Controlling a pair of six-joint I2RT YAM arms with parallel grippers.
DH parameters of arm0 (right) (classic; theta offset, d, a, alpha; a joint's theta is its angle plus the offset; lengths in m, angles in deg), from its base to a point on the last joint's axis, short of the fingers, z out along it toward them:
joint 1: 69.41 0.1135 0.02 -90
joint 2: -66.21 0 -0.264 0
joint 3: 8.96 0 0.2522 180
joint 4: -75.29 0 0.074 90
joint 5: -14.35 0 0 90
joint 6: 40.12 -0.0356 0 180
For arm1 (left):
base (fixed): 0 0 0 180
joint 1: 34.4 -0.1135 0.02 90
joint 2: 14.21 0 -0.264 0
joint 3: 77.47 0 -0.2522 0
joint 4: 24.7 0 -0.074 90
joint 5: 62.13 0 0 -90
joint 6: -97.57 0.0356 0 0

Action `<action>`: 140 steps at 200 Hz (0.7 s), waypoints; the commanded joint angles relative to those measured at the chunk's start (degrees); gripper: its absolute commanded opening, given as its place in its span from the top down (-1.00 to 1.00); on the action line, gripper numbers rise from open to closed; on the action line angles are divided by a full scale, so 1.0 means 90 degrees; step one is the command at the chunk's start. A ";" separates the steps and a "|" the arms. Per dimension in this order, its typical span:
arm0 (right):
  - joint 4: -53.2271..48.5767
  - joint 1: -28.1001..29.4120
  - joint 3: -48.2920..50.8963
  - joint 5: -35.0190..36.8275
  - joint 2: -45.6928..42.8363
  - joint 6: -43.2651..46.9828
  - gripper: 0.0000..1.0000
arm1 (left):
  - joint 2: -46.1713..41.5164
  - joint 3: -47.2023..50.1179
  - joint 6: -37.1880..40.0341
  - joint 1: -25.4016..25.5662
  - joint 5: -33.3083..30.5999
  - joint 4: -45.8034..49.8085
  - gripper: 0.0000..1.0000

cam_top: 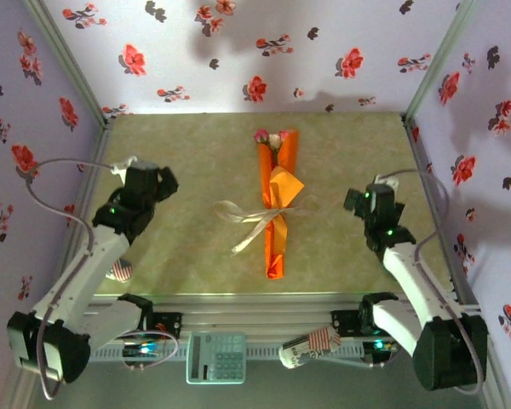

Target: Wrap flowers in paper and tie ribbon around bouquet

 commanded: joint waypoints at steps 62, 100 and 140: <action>0.2782 -0.0175 0.0310 -0.0600 0.1951 0.1204 -0.99 | 0.1025 0.2485 0.2775 -0.1368 0.0480 -0.4771 -1.00; 0.4046 -0.0580 0.0281 -0.1003 0.2578 0.1441 -0.98 | 0.2276 0.2615 0.3080 -0.1939 0.1109 -0.6912 -1.00; 0.3928 -0.0993 -0.0139 -0.1599 0.3029 0.1096 -0.98 | 0.2941 0.2790 0.3328 -0.2213 0.1900 -0.7963 -0.99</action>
